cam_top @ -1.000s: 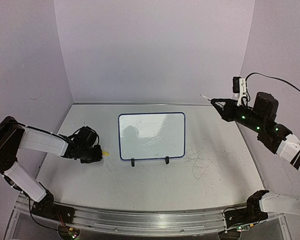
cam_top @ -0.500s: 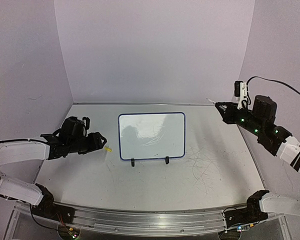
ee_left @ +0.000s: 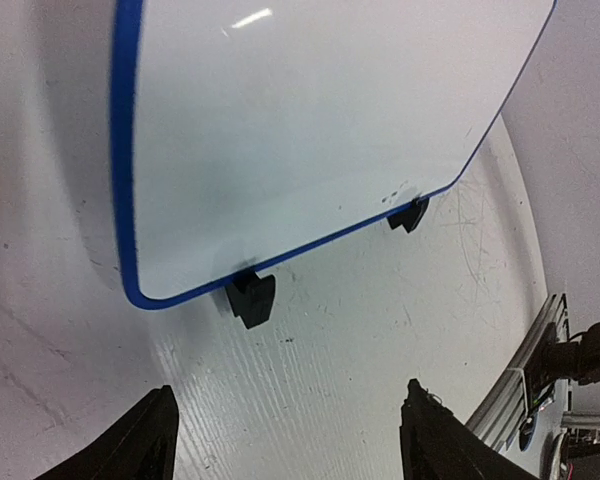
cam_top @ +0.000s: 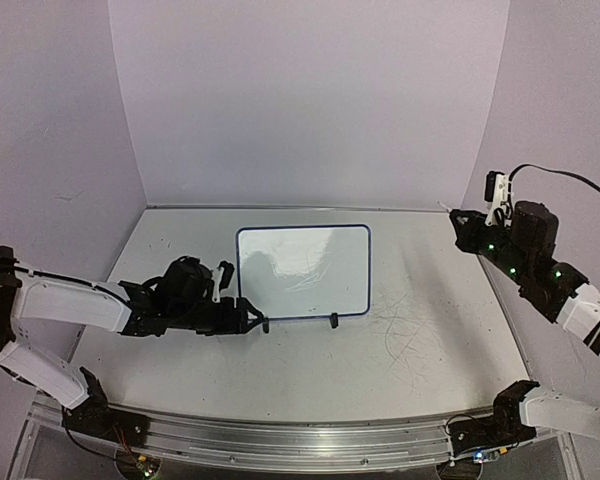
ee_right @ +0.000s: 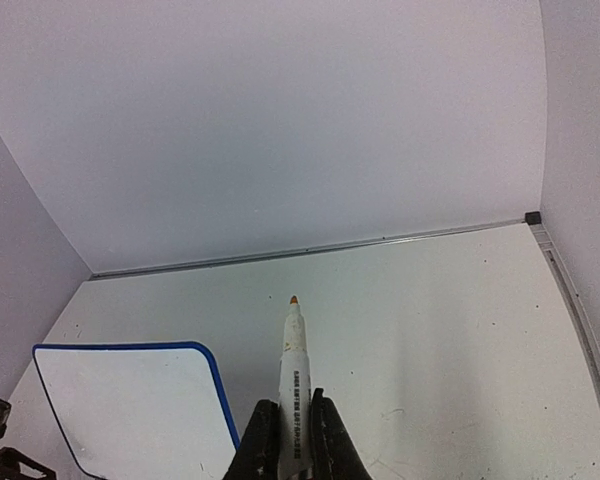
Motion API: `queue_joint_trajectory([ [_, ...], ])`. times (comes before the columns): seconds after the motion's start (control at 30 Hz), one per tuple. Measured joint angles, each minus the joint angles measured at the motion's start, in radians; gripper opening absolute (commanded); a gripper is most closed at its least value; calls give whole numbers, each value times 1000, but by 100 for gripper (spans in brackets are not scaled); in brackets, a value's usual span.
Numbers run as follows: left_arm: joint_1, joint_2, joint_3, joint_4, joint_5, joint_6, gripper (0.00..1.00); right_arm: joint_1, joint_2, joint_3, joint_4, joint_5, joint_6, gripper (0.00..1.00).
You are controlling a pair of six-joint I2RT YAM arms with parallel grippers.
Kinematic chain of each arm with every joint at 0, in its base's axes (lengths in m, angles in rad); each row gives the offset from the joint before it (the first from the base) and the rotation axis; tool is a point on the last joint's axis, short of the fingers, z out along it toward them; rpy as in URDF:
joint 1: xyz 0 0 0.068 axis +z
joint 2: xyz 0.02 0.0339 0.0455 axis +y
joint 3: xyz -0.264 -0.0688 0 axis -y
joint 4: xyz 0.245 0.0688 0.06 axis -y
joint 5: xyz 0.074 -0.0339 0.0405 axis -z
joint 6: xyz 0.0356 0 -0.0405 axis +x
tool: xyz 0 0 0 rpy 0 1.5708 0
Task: Write a sentence on the whiteboard
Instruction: Hold the whiteboard at the center of the board.
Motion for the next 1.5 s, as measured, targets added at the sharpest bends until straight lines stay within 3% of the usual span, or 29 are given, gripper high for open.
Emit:
queue_joint_trajectory([
  [0.23, -81, 149, 57, 19, -52, -7, 77, 0, 21, 11, -42, -56, -29, 0],
  [0.5, -93, 310, 172, 31, -78, 15, 77, 0, 19, 35, -70, -66, -42, 0],
  [1.07, -169, 496, 343, 18, -124, 33, 76, 0, 42, 74, -157, 17, -49, 0],
  [1.3, -189, 493, 353, 27, -121, 55, 76, 0, 73, 88, -203, 37, -42, 0],
  [1.5, -189, 349, 279, 28, -131, 64, 77, 0, 69, 93, -219, 72, -38, 0],
])
